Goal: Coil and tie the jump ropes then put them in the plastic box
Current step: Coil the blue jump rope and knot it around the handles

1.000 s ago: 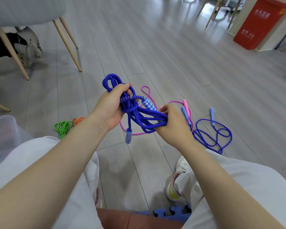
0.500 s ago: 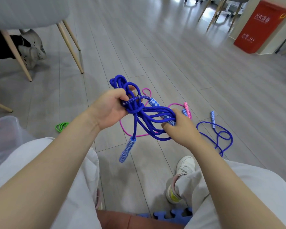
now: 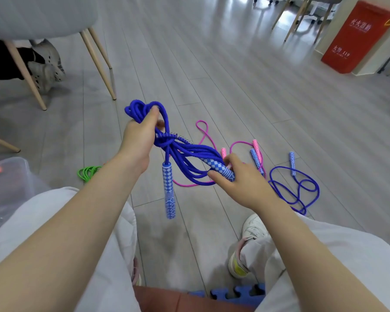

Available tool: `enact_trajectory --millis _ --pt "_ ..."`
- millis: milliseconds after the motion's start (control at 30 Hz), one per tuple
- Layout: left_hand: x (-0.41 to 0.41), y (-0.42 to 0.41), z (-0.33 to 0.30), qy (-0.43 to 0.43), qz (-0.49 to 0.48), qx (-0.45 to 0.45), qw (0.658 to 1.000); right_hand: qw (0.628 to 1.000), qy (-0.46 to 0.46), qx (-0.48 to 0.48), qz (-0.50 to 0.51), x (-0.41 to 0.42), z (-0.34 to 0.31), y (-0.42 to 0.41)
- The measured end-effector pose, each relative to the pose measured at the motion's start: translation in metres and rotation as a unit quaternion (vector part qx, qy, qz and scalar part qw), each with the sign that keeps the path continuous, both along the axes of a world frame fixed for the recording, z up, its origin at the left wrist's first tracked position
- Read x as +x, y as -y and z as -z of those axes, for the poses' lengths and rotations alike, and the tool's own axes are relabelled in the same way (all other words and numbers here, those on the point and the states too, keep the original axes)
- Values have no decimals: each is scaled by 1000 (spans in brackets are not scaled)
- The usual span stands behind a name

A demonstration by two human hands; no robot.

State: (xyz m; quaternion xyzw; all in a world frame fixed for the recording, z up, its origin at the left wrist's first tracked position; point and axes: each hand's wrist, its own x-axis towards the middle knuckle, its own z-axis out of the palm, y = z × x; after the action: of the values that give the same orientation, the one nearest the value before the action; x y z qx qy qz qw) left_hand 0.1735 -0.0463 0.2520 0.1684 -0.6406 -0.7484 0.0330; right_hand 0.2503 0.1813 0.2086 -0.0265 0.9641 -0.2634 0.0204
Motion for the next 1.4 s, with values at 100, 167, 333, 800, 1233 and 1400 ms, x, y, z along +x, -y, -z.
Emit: enact_trajectory --millis 100,167,333,800,1233,1400 --pt "-5 8 -5 -8 8 150 989 1000 4 3 -1 0 6 0" --pt "-4 13 -9 -2 12 229 973 1000 26 -5 2 -1 11 0" --pt "-6 24 -17 -45 -78 255 963 996 90 9 16 0 24 -2" --pt "12 10 -37 -106 -106 262 953 976 190 49 94 -7 45 -2" --pt "-1 31 -36 -77 -115 306 942 963 239 61 110 -8 40 5" --pt "-3 28 -29 -41 -95 354 930 962 242 98 77 -19 36 13"
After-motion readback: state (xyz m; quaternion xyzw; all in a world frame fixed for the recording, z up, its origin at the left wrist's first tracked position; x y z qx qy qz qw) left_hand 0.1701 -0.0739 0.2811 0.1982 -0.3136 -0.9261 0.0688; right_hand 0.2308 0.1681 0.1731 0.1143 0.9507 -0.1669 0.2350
